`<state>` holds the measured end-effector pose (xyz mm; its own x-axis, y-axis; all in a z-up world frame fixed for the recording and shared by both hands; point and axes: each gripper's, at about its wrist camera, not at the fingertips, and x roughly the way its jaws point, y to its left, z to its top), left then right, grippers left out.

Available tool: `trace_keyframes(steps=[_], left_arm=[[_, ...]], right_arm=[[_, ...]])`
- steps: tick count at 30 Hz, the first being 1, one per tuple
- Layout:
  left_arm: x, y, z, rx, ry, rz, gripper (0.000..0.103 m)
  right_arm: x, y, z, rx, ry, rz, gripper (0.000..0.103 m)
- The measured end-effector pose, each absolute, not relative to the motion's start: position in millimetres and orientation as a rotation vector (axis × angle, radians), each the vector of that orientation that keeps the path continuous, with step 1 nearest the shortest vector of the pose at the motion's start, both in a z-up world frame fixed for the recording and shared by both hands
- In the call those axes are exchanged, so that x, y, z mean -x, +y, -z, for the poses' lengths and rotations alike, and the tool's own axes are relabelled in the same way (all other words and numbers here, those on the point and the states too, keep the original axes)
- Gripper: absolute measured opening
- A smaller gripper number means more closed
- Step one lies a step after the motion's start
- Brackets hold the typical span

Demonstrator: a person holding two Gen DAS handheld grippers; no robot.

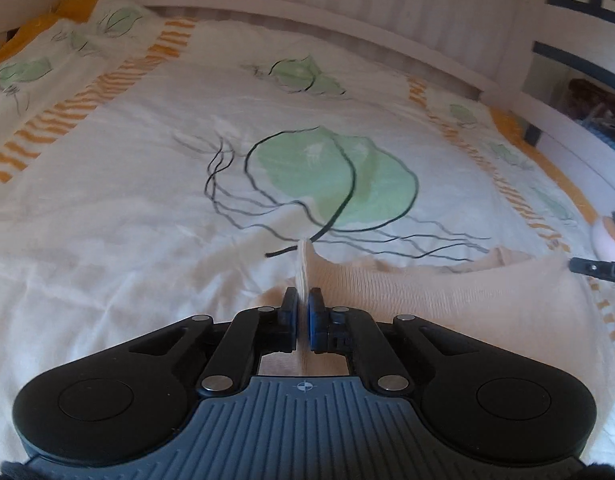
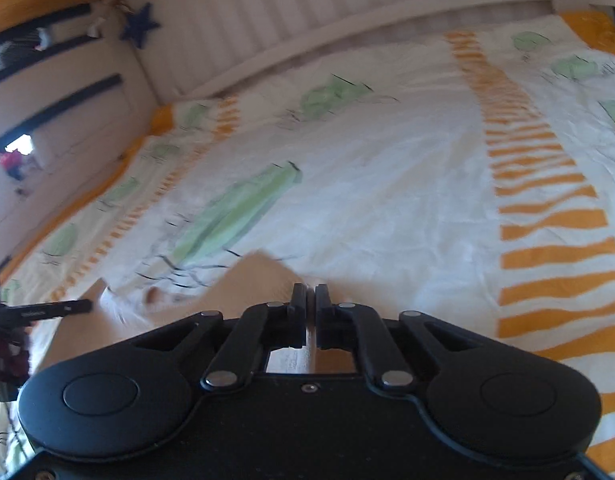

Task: Fold small clothes
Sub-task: 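Close both grippers on the folded edge of the sweater, then fold the gripped edge over the sweater with both grippers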

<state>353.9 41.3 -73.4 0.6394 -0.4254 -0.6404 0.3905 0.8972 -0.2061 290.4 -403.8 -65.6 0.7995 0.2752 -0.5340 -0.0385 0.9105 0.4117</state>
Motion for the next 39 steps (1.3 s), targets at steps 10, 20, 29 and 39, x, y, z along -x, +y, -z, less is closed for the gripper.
trace_keyframes(steps=[10,20,29,39], left_arm=[[-354,43,81,0.039,0.740,0.432,0.005],[-367,38,90,0.093,0.837,0.530,0.030],[-358,28,86,0.021,0.769,0.483,0.004],[-360,31,63,-0.014,0.650,0.410,0.004]], right_arm=[[-291,-401,75,-0.386,0.654,-0.171,0.010],[-299,-397,86,-0.403,0.706,-0.206,0.028],[-298,-386,81,-0.345,0.677,-0.228,0.011],[-307,-383,56,-0.287,0.575,-0.162,0.011]])
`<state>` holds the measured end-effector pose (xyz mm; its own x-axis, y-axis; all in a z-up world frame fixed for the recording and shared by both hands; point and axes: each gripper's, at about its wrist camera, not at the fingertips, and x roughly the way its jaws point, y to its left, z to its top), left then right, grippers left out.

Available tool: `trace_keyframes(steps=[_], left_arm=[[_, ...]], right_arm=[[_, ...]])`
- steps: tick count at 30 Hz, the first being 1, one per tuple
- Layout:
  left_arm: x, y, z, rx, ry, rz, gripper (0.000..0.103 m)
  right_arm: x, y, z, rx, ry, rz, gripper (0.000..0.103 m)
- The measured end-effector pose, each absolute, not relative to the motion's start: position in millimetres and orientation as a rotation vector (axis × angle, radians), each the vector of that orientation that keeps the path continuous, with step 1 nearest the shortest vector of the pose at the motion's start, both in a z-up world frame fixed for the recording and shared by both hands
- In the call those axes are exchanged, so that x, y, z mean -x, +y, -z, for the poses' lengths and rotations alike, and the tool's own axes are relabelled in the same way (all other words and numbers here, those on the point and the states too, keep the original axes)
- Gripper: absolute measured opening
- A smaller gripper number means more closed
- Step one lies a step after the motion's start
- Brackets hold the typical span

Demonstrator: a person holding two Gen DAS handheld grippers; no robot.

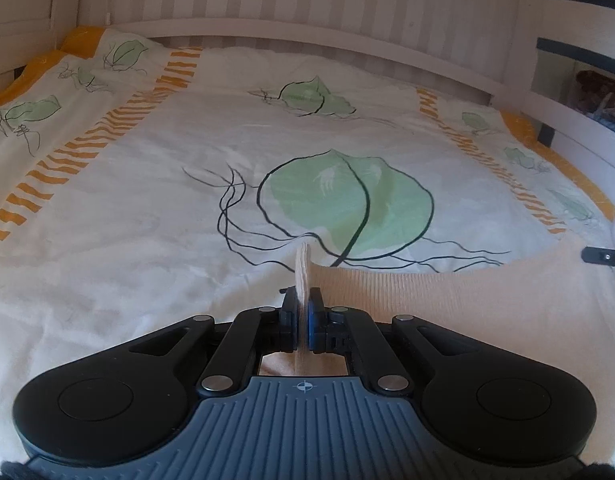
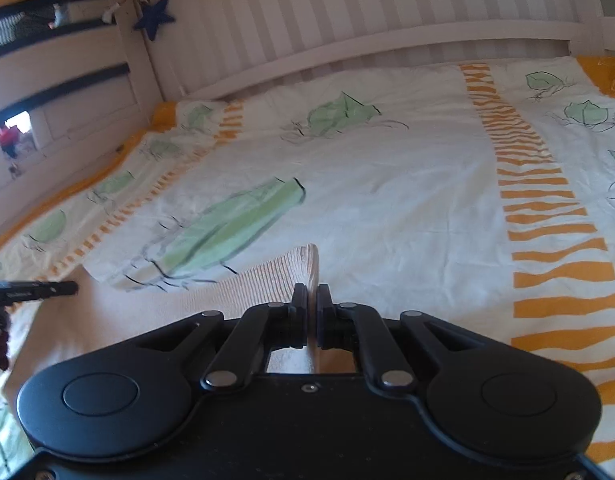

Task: Fold small clothes
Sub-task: 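Fold the gripped edge over the sweater with both grippers, then open both grippers and release the sweater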

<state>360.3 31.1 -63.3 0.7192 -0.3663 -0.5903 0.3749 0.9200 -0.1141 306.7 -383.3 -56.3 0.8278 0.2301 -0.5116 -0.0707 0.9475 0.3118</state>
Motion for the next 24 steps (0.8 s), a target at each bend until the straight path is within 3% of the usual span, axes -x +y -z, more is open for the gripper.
trace_keyframes(steps=[6,10,11,12,13,14,15,17,19,20,24], left_arm=[[-378,28,89,-0.041,0.725,0.335,0.006],[-380,28,93,-0.049,0.782,0.309,0.016],[-380,29,89,-0.050,0.785,0.297,0.031],[-379,31,85,-0.050,0.788,0.292,0.050],[-377,34,79,-0.047,0.789,0.291,0.061],[-375,37,73,-0.043,0.783,0.282,0.079],[-371,39,66,-0.038,0.768,0.272,0.084],[-359,43,51,-0.028,0.740,0.251,0.085],[-345,44,37,-0.007,0.729,0.223,0.091],[-337,44,32,0.011,0.728,0.220,0.095],[-305,30,19,0.072,0.755,0.235,0.099]], right_arm=[[-322,-378,90,-0.225,0.686,-0.114,0.010],[-321,-377,91,-0.207,0.703,-0.112,0.015],[-320,-377,87,-0.195,0.697,-0.104,0.022],[-318,-377,83,-0.182,0.689,-0.093,0.046],[-316,-378,79,-0.171,0.679,-0.078,0.065],[-314,-380,74,-0.172,0.668,-0.074,0.073],[-311,-382,68,-0.181,0.658,-0.076,0.081],[-302,-385,57,-0.192,0.648,-0.070,0.083],[-294,-384,48,-0.189,0.663,-0.055,0.100],[-291,-383,45,-0.196,0.678,-0.055,0.103],[-274,-374,38,-0.217,0.748,-0.056,0.103]])
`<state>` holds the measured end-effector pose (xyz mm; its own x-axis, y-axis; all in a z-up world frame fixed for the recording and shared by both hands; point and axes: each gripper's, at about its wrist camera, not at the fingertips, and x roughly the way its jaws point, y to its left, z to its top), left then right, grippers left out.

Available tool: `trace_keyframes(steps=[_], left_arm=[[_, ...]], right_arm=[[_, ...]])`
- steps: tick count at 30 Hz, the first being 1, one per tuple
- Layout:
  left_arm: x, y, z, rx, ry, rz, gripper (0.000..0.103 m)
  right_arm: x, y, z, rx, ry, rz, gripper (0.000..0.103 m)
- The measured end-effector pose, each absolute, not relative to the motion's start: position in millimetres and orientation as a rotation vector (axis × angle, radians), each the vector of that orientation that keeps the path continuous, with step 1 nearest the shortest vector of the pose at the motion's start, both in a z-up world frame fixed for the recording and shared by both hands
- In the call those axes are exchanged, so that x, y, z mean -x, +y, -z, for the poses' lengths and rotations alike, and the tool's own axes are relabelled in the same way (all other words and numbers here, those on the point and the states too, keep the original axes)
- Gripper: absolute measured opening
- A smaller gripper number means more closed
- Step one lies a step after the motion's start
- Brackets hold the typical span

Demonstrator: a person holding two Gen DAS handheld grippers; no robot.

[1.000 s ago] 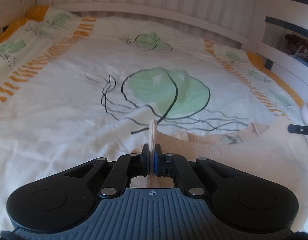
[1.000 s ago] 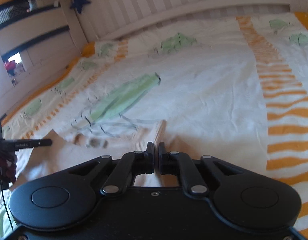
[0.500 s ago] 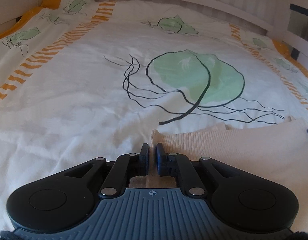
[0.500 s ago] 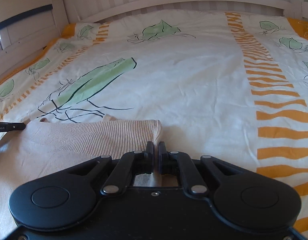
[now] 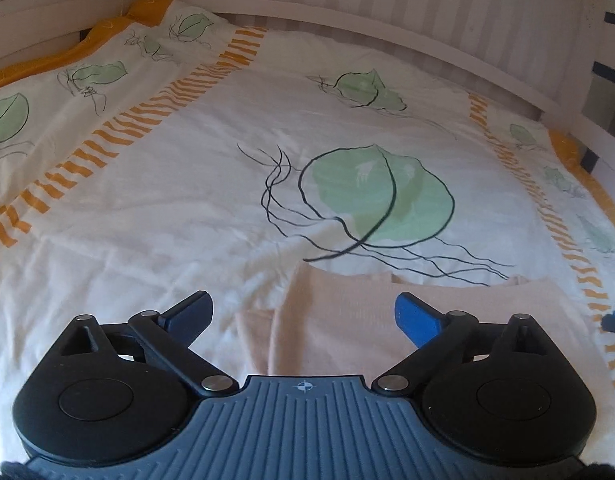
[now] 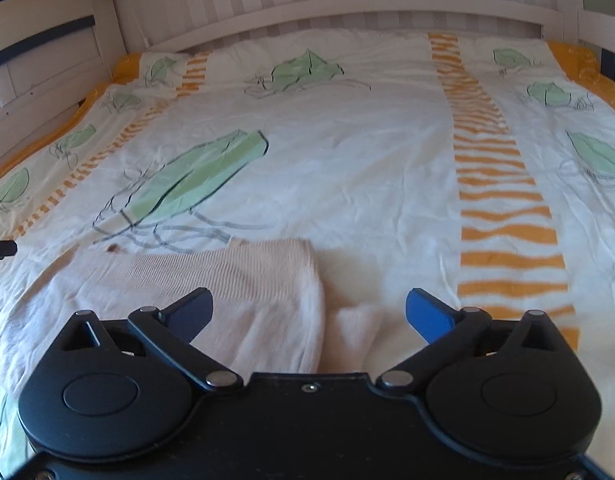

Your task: Fold small clothes

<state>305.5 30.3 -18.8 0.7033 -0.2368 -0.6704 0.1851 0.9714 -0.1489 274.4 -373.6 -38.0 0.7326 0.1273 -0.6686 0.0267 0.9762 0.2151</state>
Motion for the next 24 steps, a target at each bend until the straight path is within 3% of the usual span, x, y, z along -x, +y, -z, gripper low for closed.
trace_keyframes(steps=[9,24], left_arm=[[-254,-47,41,-0.038,0.841,0.349,0.099],[-258,-121,94,-0.094,0.924,0.357,0.103]], right_arm=[[-239,-336,40,-0.146,0.856,-0.066,0.103],[-236,-347,75,-0.204,0.995,-0.035,0.103]])
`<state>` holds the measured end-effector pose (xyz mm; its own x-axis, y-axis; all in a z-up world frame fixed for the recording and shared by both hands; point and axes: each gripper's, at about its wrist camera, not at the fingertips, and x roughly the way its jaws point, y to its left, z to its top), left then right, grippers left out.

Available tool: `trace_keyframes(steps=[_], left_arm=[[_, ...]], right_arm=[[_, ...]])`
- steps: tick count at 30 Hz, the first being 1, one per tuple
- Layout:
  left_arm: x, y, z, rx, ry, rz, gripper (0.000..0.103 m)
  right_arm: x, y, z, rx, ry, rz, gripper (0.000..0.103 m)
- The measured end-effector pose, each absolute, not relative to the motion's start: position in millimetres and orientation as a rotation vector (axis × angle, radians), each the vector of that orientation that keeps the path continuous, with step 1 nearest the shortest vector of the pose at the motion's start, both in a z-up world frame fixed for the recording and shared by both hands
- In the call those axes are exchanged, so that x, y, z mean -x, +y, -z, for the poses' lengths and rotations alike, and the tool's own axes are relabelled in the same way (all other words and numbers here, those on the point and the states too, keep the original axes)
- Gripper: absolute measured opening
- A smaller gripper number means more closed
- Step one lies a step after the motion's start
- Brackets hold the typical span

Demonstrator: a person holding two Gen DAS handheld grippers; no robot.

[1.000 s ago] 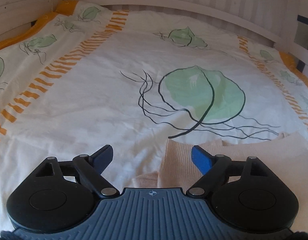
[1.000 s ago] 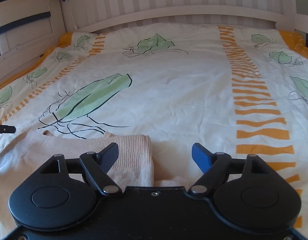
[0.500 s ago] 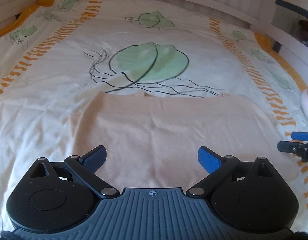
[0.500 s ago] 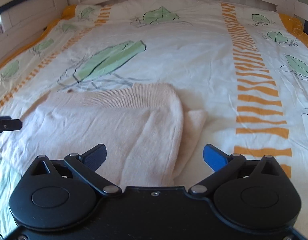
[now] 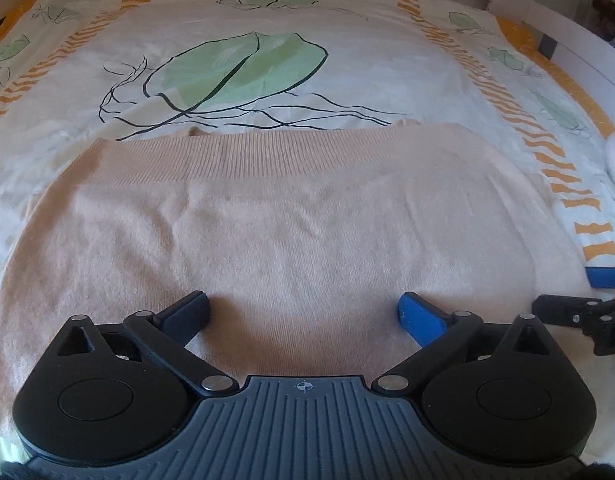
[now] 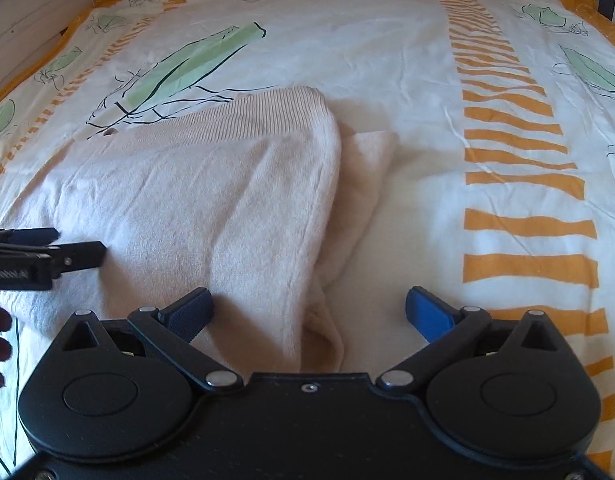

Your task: Fold small clothes

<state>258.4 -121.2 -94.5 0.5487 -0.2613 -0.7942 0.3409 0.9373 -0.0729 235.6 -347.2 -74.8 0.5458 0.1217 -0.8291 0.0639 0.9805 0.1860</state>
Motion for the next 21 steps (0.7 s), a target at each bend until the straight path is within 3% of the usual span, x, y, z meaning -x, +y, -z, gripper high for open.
trace_keyframes(steps=[21], left_arm=[[-242,-118,95,-0.108,0.852,0.383,0.103]], right_arm=[[-247,-340,79,-0.165,1.071,-0.029,0.103]])
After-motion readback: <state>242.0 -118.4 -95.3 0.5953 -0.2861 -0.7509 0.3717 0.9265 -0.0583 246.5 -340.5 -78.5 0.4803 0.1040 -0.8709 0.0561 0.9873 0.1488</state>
